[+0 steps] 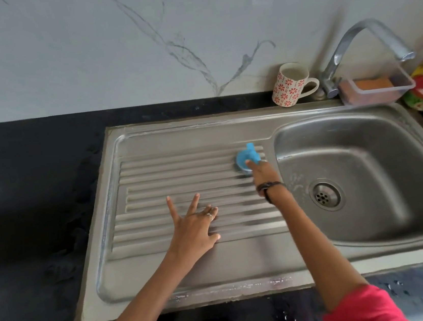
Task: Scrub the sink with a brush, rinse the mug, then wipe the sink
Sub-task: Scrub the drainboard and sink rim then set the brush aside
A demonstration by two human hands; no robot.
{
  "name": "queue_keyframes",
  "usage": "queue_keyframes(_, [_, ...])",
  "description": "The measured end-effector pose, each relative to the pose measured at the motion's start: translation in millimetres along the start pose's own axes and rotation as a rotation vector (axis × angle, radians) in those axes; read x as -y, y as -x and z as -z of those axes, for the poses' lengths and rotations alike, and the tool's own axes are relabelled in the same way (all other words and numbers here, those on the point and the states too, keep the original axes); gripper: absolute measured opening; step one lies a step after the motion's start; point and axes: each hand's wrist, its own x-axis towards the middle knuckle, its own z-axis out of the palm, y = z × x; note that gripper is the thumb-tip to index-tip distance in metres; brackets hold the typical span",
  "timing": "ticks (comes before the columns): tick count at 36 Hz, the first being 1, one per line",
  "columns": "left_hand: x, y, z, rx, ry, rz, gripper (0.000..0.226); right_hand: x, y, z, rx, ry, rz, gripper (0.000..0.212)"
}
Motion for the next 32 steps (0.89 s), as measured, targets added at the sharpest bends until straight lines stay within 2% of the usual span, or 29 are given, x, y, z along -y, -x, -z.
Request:
queue_keyframes(3, [1, -1, 2, 0.006, 0.015, -0.006, 0.059, -8, -6, 15, -0.043, -0.072, -0.102, 0.045])
queue_keyframes(5, [1, -2, 3, 0.006, 0.01, -0.014, 0.056, -6, -5, 20, -0.004, -0.124, -0.14, 0.045])
queue_keyframes(8, [3, -7, 6, -0.004, -0.011, -0.031, 0.049, 2, 0, 30, 0.082, -0.227, -0.198, 0.03])
queue_keyframes(9, [3, -10, 8, -0.011, -0.009, -0.031, 0.047, 4, 2, 36, 0.106, -0.267, -0.215, 0.032])
queue_keyframes(13, [-3, -21, 17, -0.046, 0.016, -0.059, 0.037, -4, 11, 57, 0.131, -0.192, -0.196, 0.034])
queue_keyframes(17, [-29, -49, 33, -0.186, 0.058, -0.191, 0.033, -24, 14, 94, -0.01, -0.088, -0.087, 0.031])
queue_keyframes(22, [-99, -90, 52, -0.16, 0.164, -0.324, 0.036, -57, 10, 169, -0.221, 0.132, -0.029, 0.034])
queue_keyframes(24, [-131, -109, 55, -0.156, 0.221, -0.375, 0.036, -71, 7, 205, -0.273, 0.114, -0.016, 0.027])
queue_keyframes(28, [-201, -160, 54, -0.086, 0.447, -0.468, 0.037, -100, -15, 285, -0.394, 0.095, 0.026, 0.022])
queue_keyframes(32, [-280, -217, 58, 0.074, 0.66, -0.447, 0.038, -122, -57, 369, -0.53, 0.055, 0.063, 0.022])
